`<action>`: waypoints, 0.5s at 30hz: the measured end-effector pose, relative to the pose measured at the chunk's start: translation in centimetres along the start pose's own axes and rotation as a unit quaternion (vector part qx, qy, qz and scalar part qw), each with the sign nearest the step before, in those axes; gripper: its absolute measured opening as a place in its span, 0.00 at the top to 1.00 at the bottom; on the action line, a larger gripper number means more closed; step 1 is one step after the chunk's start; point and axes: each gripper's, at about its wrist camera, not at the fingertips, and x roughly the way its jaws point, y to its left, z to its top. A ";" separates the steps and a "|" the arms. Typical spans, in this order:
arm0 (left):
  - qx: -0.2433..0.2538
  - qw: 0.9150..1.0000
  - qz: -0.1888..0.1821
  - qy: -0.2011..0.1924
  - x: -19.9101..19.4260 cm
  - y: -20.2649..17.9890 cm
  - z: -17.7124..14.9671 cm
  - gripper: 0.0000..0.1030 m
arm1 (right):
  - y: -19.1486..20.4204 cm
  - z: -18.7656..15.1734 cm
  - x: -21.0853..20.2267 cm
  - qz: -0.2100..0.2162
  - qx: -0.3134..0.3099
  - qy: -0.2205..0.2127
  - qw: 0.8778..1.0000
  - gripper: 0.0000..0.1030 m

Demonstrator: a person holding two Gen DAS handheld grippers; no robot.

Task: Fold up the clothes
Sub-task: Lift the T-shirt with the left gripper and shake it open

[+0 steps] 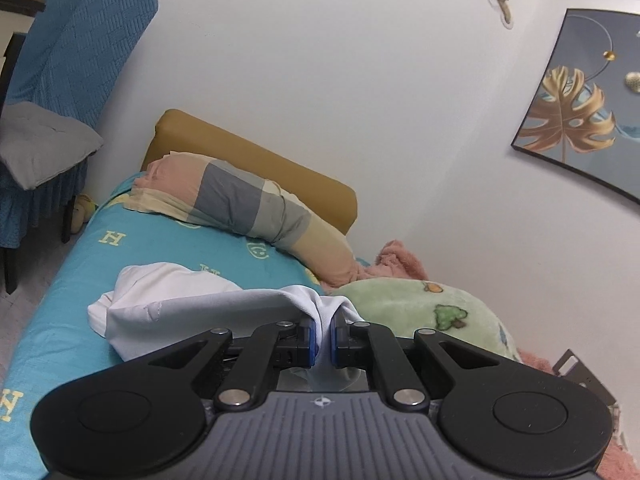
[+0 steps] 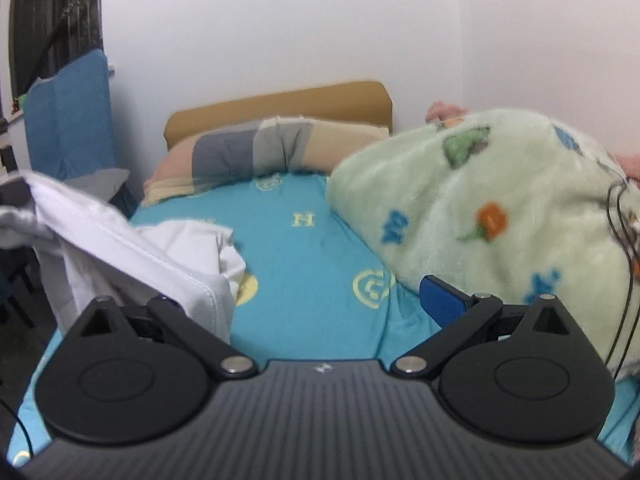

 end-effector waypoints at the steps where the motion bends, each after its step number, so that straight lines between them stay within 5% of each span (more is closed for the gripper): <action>1: -0.001 1.000 0.008 0.002 0.0 0.1 -0.1 0.93 | 0.0 -0.7 1.4 0.011 0.008 0.042 0.999 0.00; 3: -0.006 0.999 0.033 0.008 0.3 0.8 -0.1 0.93 | -0.2 -2.5 4.3 0.022 0.032 0.135 0.990 0.00; 5: -0.007 0.998 0.058 0.019 0.8 1.6 -0.1 0.93 | -0.5 -4.0 5.9 0.006 0.049 0.170 0.984 0.00; 9: 0.006 0.994 0.105 0.040 2.1 3.0 0.0 0.93 | 0.1 -1.6 3.1 -0.025 0.033 0.029 0.999 0.00; 12: -0.005 0.990 0.114 0.078 3.3 4.6 -0.1 0.85 | 0.5 0.3 0.3 -0.005 0.015 -0.087 0.996 0.00; 15: 0.008 0.983 0.149 0.106 3.9 5.2 -0.4 0.69 | 0.8 1.4 -0.3 0.031 -0.002 -0.116 0.993 0.00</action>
